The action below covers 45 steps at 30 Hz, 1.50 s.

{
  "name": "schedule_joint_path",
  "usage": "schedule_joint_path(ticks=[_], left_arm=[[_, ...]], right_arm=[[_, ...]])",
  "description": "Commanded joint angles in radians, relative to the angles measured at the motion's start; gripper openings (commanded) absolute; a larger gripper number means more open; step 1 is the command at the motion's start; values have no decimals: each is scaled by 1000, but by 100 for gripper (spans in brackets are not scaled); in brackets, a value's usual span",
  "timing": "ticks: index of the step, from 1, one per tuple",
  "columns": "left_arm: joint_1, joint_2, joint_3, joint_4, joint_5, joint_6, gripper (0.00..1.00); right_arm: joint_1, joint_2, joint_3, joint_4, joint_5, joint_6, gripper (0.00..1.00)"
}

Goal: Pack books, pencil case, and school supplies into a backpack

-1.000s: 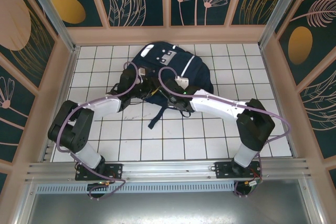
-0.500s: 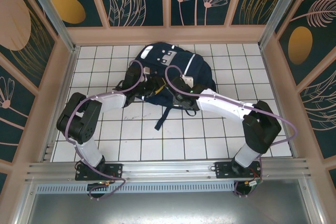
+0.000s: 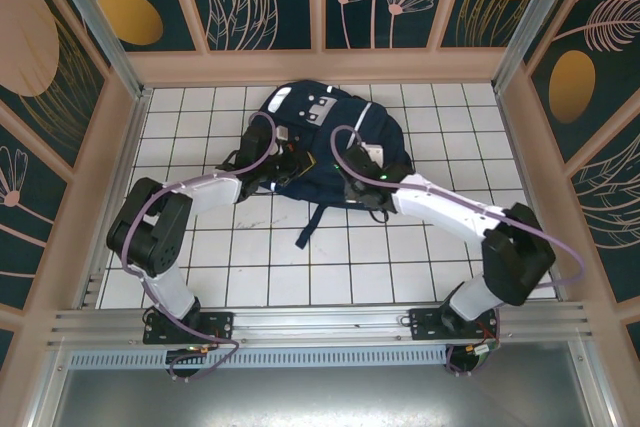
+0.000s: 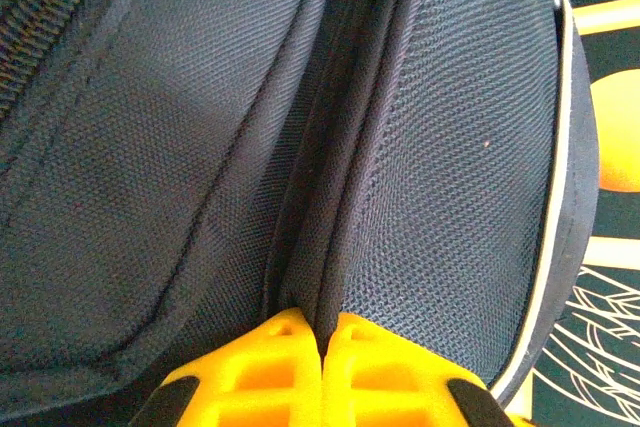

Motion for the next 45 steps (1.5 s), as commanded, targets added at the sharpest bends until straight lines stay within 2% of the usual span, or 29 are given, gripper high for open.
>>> schedule_joint_path(ticks=[1, 4, 10, 13, 14, 16, 17, 18, 20, 24, 27, 29, 30, 32, 34, 38, 42, 45], left_arm=[[40, -73, -27, -112, -102, 83, 0], [80, -114, -65, -136, -112, 108, 0], [153, -182, -123, -196, -122, 166, 0], [161, -191, -118, -219, -92, 203, 0], [160, -192, -113, -225, -88, 208, 0], [161, -194, -110, -224, -90, 209, 0], [160, -192, -106, -224, -92, 209, 0], [161, -191, -101, -224, -92, 207, 0], [161, -186, -92, -224, -89, 205, 0], [162, -187, -80, -235, -99, 211, 0], [162, -188, -79, -241, -107, 213, 0], [162, -188, -78, -242, -109, 213, 0], [163, -188, -78, -242, -111, 213, 0], [164, -189, -79, -246, -119, 212, 0], [167, -195, -79, -254, -132, 216, 0], [185, -207, -93, -279, -158, 234, 0], [213, -233, -125, -301, -177, 264, 0], [227, -260, -153, -305, -162, 281, 0]], right_arm=[[-64, -113, -63, 35, 19, -191, 0], [-104, -144, -87, 123, -47, -297, 0], [-176, -106, -49, 201, -83, -417, 0], [-189, -71, -5, 188, -265, -470, 0], [-180, -69, -5, 190, -342, -495, 9], [-156, -75, -23, 206, -461, -534, 34], [-132, -78, -36, 220, -478, -542, 44], [-111, -76, -44, 230, -485, -542, 51], [-71, -53, -41, 236, -486, -524, 57], [-11, 10, -19, 232, -444, -499, 58], [14, 50, -6, 231, -447, -499, 58], [24, 74, 1, 232, -429, -499, 54], [25, 83, 5, 234, -423, -497, 50], [25, 99, 20, 231, -386, -489, 32], [23, 104, 31, 228, -356, -490, 19], [20, 83, 30, 220, -241, -505, 6], [-22, 51, 19, 210, -115, -547, 0], [-94, 38, 16, 224, -102, -596, 0]])
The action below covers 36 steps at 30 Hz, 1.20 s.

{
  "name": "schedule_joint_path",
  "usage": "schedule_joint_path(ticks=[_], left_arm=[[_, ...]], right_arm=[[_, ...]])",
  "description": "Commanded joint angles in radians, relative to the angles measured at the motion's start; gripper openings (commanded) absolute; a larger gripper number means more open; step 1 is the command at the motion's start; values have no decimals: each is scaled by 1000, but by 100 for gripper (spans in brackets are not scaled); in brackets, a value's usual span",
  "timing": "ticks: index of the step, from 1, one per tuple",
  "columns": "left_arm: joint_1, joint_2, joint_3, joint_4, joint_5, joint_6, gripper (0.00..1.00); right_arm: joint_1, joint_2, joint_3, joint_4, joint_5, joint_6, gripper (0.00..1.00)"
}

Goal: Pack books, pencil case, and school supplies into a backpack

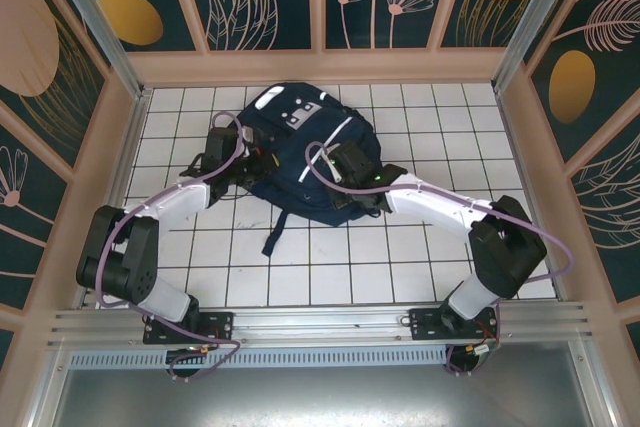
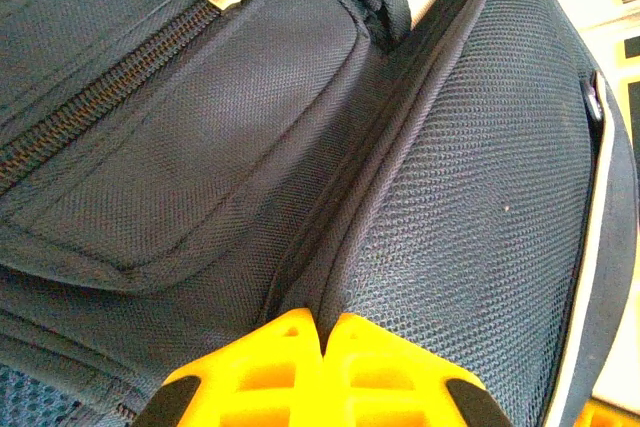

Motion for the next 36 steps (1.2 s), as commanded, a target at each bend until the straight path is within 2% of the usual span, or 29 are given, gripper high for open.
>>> schedule_joint_path(ticks=[1, 9, 13, 20, 24, 27, 29, 31, 32, 36], left_arm=[[58, -50, -46, -92, -98, 48, 0], [63, -64, -58, -101, -98, 65, 0], [64, -49, -26, -101, -118, 72, 0], [71, 38, 89, -94, -148, 87, 0], [71, 104, 170, -58, -96, 97, 0], [72, 161, 240, -57, -62, 101, 0], [70, 169, 270, -87, -102, 102, 19], [71, 142, 274, -127, -174, 107, 46], [72, 119, 270, -157, -222, 110, 55], [71, 22, 217, -259, -359, 110, 69]], right_arm=[[-102, -46, 16, 2, 146, -75, 0], [-242, 17, 116, 96, 42, -197, 0], [-221, -7, 126, 3, 12, -190, 0], [2, -208, -23, -133, -73, -44, 0], [131, -221, -43, -129, -107, 43, 0], [192, -172, -43, -52, -108, 79, 0], [210, -114, -33, 13, -108, 107, 0], [213, -56, -12, 65, -85, 138, 0], [212, -26, 1, 93, -73, 151, 0], [201, 69, 59, 150, -44, 180, 0]])
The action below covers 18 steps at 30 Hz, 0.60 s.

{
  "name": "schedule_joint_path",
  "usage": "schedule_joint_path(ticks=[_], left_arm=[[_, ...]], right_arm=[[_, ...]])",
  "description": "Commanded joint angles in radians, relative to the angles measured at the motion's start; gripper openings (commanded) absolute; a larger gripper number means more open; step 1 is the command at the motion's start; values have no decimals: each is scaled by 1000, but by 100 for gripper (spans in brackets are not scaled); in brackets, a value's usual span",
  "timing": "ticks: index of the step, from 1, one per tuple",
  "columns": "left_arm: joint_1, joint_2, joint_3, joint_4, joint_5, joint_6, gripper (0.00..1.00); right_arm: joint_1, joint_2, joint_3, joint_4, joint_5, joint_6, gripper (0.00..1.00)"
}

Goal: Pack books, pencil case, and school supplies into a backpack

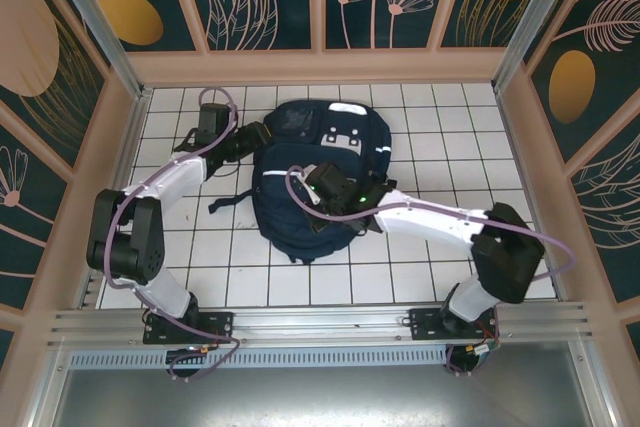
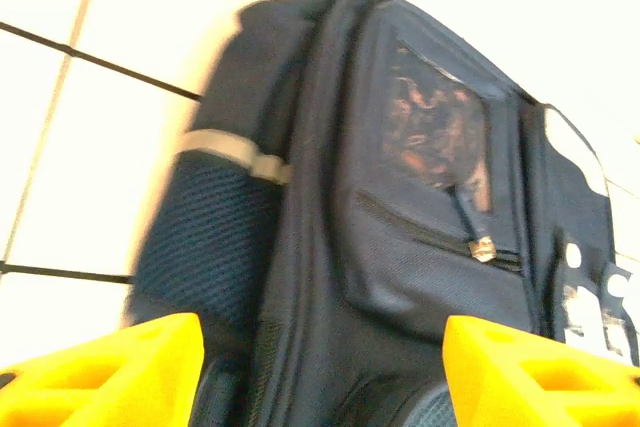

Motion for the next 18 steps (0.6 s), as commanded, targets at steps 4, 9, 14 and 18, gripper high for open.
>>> schedule_joint_path(ticks=[4, 9, 14, 18], left_arm=[[2, -195, -155, -94, -42, -58, 71], [3, -307, -323, 79, 196, -257, 64], [1, -291, -343, 160, 271, -294, 50], [3, -257, -383, 239, 310, -328, 40]], right_arm=[[-28, 96, 98, 138, 14, 54, 0], [-35, 105, 117, 133, -15, 64, 0], [-36, 115, 124, 126, -22, 69, 0], [-36, 110, 131, 117, -18, 71, 0]])
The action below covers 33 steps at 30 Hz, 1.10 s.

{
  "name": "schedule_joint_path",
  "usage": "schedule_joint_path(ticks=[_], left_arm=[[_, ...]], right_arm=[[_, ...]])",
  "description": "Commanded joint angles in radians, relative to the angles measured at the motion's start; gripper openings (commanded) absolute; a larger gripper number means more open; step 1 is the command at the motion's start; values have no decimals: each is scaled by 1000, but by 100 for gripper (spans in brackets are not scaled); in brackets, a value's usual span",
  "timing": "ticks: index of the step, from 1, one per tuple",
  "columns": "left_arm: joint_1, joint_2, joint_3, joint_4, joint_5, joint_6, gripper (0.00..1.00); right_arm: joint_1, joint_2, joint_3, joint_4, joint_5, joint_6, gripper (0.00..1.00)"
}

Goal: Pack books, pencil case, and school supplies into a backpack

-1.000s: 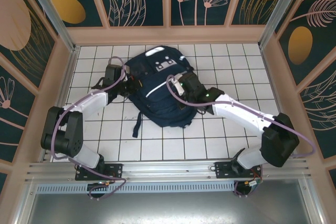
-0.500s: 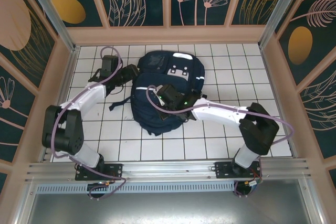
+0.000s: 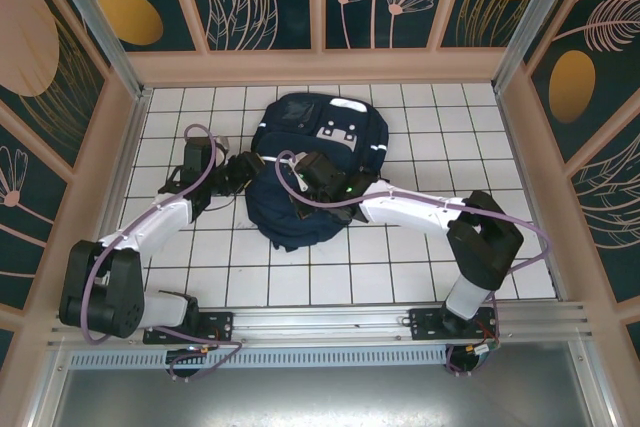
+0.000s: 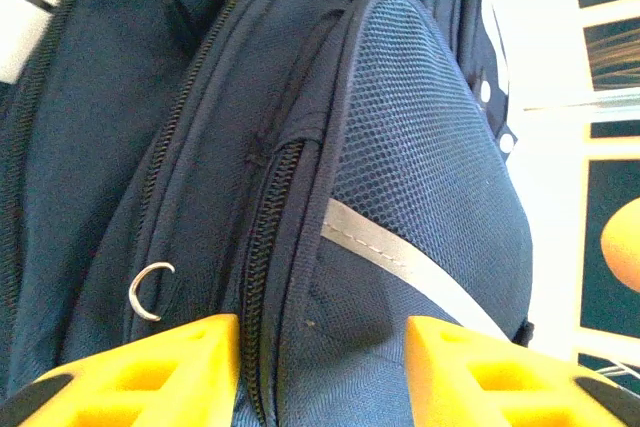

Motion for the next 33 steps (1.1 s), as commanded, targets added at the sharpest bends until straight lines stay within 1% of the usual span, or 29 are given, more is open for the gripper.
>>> schedule_joint_path(ticks=[1, 4, 7, 9, 13, 18, 20, 26, 30, 31, 33], left_arm=[[1, 31, -30, 117, 79, -59, 34], [2, 42, -15, 98, 45, -47, 15], [1, 50, -13, 61, -24, -30, 7], [2, 63, -18, 54, -50, -21, 3], [1, 85, -20, 44, -76, -6, 0], [2, 87, -19, 37, -98, 4, 0], [2, 87, -16, 30, -107, 7, 0], [2, 79, -10, 3, -138, 22, 0], [1, 84, -13, 1, -143, 25, 0], [3, 84, -15, 2, -142, 25, 0], [3, 88, -15, 0, -143, 29, 0]], right_arm=[[-13, 14, 44, 28, 4, 16, 0], [-13, 2, 44, -10, 29, 26, 0], [-14, -26, 28, -78, 85, 33, 0], [-16, -63, -4, -128, 138, 29, 0], [-46, -159, -103, -181, 200, -13, 0], [-155, -259, -177, -191, 225, -33, 0], [-196, -284, -188, -177, 228, -43, 0], [-309, -304, -201, -149, 303, -104, 0], [-399, -304, -204, -104, 279, -180, 0], [-402, -301, -201, -98, 261, -195, 0], [-461, -289, -181, -79, 179, -251, 0]])
